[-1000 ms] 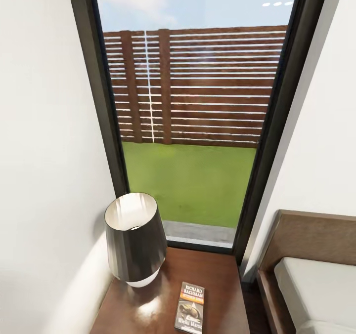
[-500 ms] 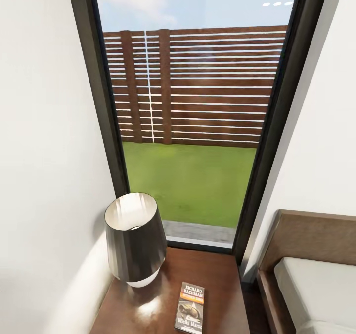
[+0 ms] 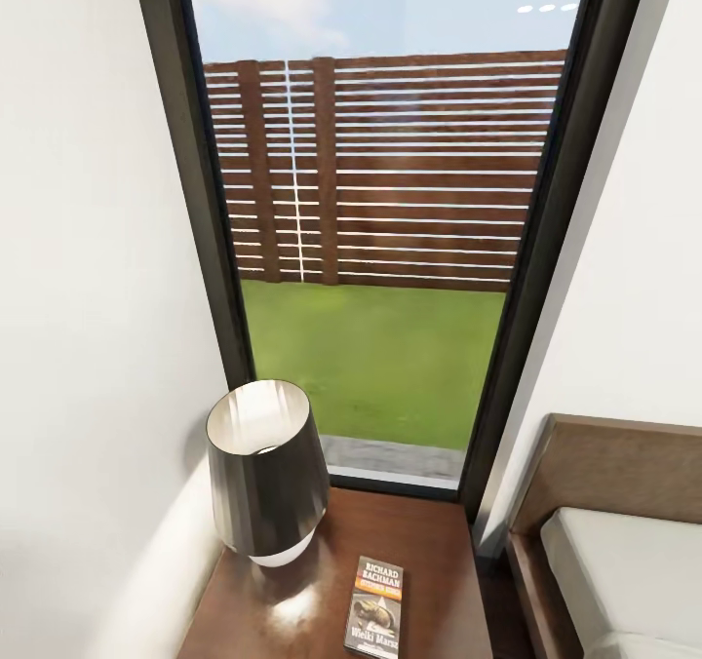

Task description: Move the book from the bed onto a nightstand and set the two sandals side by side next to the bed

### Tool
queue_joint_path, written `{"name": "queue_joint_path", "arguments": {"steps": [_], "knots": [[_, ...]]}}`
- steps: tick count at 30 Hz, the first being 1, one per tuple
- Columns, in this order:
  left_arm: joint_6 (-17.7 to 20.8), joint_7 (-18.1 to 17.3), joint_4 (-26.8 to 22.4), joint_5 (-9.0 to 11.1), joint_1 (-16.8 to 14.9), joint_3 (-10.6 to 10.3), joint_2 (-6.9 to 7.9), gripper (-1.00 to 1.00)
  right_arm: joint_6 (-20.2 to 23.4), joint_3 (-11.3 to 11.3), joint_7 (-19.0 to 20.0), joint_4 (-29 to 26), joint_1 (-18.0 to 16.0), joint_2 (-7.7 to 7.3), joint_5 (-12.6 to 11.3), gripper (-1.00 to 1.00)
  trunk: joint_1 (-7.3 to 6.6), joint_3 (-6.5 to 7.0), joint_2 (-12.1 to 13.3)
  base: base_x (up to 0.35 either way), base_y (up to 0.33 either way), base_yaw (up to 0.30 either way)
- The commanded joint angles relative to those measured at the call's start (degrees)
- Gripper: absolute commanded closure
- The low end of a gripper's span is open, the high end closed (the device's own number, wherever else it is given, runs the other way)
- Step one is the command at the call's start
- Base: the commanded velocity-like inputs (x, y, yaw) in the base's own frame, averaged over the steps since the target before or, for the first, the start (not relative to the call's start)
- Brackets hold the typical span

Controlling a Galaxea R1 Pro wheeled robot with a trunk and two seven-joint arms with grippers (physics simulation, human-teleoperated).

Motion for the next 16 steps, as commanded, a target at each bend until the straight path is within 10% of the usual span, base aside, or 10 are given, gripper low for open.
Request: {"name": "queue_joint_path", "arguments": {"steps": [1, 16], "knots": [[-0.21, -0.14, 0.07, -0.59, -0.04, 0.50, 0.01, -1.00, -0.38, 0.08, 0.40, 0.27, -0.11, -0.01, -0.45, -1.00, 0.00, -0.06, -0.04, 0.000, 0.000, 0.000], [-0.09, -0.14, 0.12, -0.49, -0.04, 0.45, 0.00, -1.00, -0.38, 0.08, 0.44, 0.29, -0.11, -0.01, -0.45, -1.00, 0.00, -0.06, -0.04, 0.000, 0.000, 0.000]]}}
